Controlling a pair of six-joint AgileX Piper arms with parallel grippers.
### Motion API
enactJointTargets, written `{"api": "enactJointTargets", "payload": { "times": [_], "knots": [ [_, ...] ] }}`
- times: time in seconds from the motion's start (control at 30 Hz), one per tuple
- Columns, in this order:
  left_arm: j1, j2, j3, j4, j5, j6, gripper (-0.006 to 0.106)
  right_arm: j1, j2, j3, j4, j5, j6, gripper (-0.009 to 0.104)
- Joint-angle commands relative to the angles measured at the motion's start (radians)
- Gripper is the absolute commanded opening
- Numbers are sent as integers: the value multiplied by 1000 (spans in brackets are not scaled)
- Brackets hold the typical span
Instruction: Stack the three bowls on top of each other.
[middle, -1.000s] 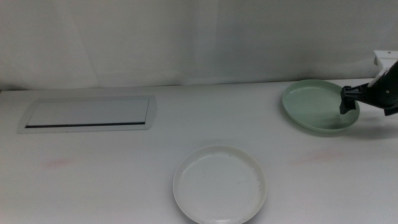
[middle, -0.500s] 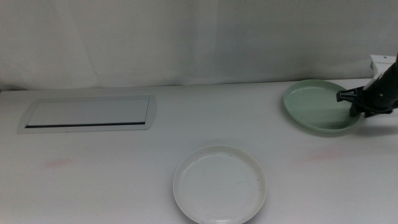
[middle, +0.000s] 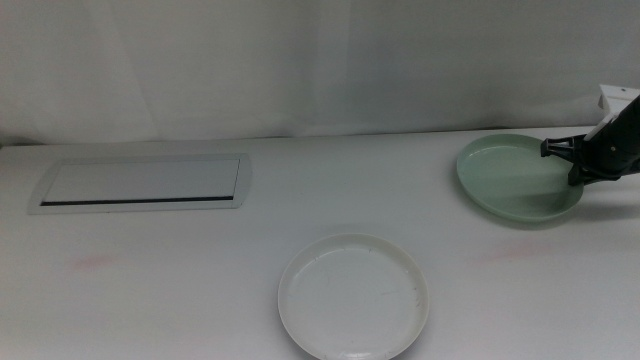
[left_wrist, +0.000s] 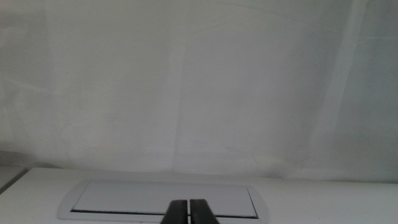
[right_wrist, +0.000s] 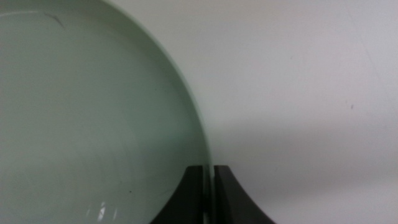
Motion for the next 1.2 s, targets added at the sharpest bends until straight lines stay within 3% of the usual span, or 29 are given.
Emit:
{"api": "enactJointTargets", "payload": {
  "times": [0.0, 0.17, 0.73, 0.97, 1.17],
  "knots": [
    [0, -38, 29, -4, -4, -8, -3, -4, -22, 6, -1, 44, -38, -3],
    [0, -38, 29, -4, -4, -8, -3, -4, -81, 6, 39, 71, -72, -3],
    [0, -38, 29, -4, -4, -8, -3, -23, -404, 56, 73, 233, -132, -3],
    [0, -38, 29, -4, -4, -8, -3, -20, -623, 195, 212, 261, -188, -3],
    [0, -38, 29, -4, -4, -8, -3, 47, -799, 355, 221, 252, -185, -3]
  ]
}}
